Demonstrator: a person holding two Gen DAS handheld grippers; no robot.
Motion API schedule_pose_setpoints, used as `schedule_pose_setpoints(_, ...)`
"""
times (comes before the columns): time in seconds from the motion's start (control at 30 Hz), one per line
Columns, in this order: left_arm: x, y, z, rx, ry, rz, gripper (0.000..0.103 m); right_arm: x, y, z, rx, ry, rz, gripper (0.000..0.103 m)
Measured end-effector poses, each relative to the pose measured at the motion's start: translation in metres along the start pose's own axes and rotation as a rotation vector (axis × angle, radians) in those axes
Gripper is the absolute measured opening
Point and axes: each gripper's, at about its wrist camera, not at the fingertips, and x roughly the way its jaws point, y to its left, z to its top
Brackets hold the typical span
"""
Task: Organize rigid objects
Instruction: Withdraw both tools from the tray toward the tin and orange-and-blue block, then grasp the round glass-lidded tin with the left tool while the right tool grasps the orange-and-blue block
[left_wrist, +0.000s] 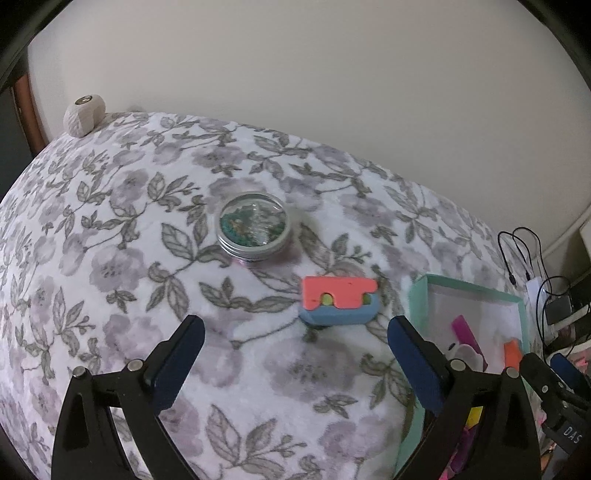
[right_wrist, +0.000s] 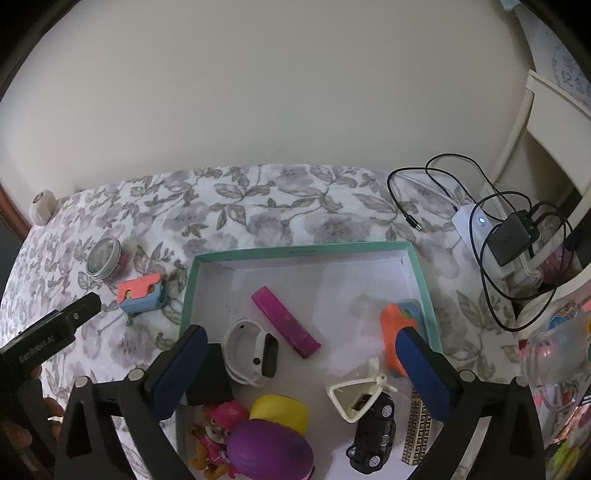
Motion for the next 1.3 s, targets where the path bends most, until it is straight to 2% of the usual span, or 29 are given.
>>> schedule_pose_setpoints(0.2, -0.008, 0.032, 0.014, -0.074, -0.043, -0.009, 0.099, -0.007, 0.018, 0.003, -0.002, -0.049, 0.073, 0.103)
schedule_pose_setpoints(0.4, -0.004, 0.068, 0.030, -0.135, -0.027, -0.036, 0.099, -0.008, 0.061, 0.008, -0.077, -0.099, 0.134, 0.103)
schedule_pose_setpoints(0.63, 0.013, 0.091, 0.046, -0.137, -0.013, -0.096, 0.099, 0.015, 0.111, 0.014, -0.153, -0.076, 0.190, 0.103)
schedule_pose_setpoints(0.87, 0.031, 0.092, 0.059, -0.065, 0.005, -0.104, 0.099, 0.052, 0.148, 0.016, -0.208, -0.014, 0.176, 0.103)
schedule_pose_setpoints(1.03, 0.047, 0.083, 0.063, -0.017, 0.020, -0.124, 0.099, 0.071, 0.160, 0.015, -0.218, 0.021, 0.188, 0.103)
schedule_pose_setpoints(1.2, 0.059, 0.073, 0.067, 0.024, 0.031, -0.143, 0.099, 0.090, 0.172, 0.013, -0.253, 0.053, 0.164, 0.103)
schedule_pose_setpoints(1.3, 0.065, 0.067, 0.070, 0.054, 0.033, -0.130, 0.099, 0.100, 0.175, 0.012, -0.249, 0.074, 0.154, 0.103)
